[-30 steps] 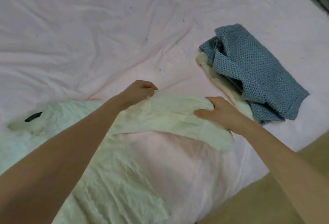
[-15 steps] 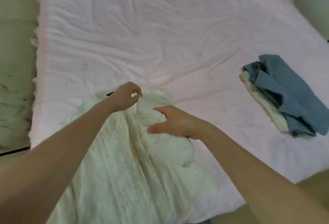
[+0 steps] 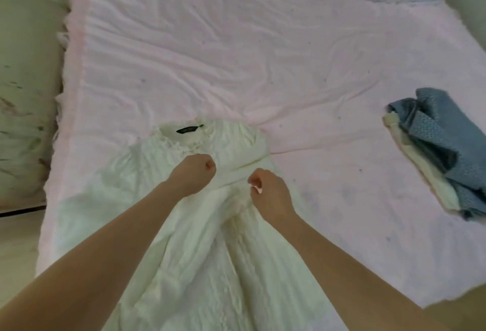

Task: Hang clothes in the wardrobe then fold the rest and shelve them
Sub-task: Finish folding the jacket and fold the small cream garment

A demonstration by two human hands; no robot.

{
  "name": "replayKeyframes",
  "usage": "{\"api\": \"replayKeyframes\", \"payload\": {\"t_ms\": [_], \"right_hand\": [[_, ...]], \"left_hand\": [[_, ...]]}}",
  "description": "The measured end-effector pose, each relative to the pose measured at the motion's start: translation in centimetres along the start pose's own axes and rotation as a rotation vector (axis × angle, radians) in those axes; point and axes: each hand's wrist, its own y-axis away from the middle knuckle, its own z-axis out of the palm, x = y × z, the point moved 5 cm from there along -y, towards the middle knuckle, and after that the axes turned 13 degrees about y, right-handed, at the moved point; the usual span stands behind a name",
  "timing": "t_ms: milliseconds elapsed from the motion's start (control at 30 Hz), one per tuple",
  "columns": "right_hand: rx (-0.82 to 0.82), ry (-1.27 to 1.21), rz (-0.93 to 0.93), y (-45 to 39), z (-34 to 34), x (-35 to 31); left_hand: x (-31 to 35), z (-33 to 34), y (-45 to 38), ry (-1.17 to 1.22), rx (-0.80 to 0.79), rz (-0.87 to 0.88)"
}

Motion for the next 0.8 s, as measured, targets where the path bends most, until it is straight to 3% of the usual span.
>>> {"api": "replayKeyframes", "payload": {"t_ms": [133, 267, 500, 567, 633, 667, 700, 733, 800], "right_hand": [[0.086, 0.274, -0.046, -3.4, -1.9, 6.2], [0.021, 0.332, -0.322, -6.1, -0.5, 8.6], [0.136, 0.409, -0.669, -8.5, 1.5, 8.5], [0.118, 0.429, -0.745, -8.7, 1.9, 9.2], [0.071, 0.434, -0.769, -8.9, 2.6, 10.9], [0.052, 0.437, -0.768, -8.9, 3.0, 11.9], [0.039, 0.437, -0.762, -8.9, 3.1, 12.5], [0.041, 0.428, -0.757, -8.8, 3.2, 12.9], [0.061, 0.401, -0.763, -8.6, 2.7, 12.8]], "left_hand": [[5.2, 2.3, -4.1, 0.151, 0.070, 0.008], [7.8, 5.3, -9.1, 0.225, 0.148, -0.104], [9.6, 9.0, -13.6, -0.084, 0.183, -0.229], [9.2, 8.3, -14.3, 0.132, 0.320, -0.252], [8.0, 7.7, -14.6, 0.625, 0.444, -0.415], [7.3, 8.0, -14.4, 0.988, 0.462, -0.548], [6.7, 8.4, -14.4, 1.193, 0.460, -0.627], [6.7, 8.5, -14.3, 1.171, 0.418, -0.643], [7.5, 8.6, -14.3, 0.609, 0.241, -0.489]]}}
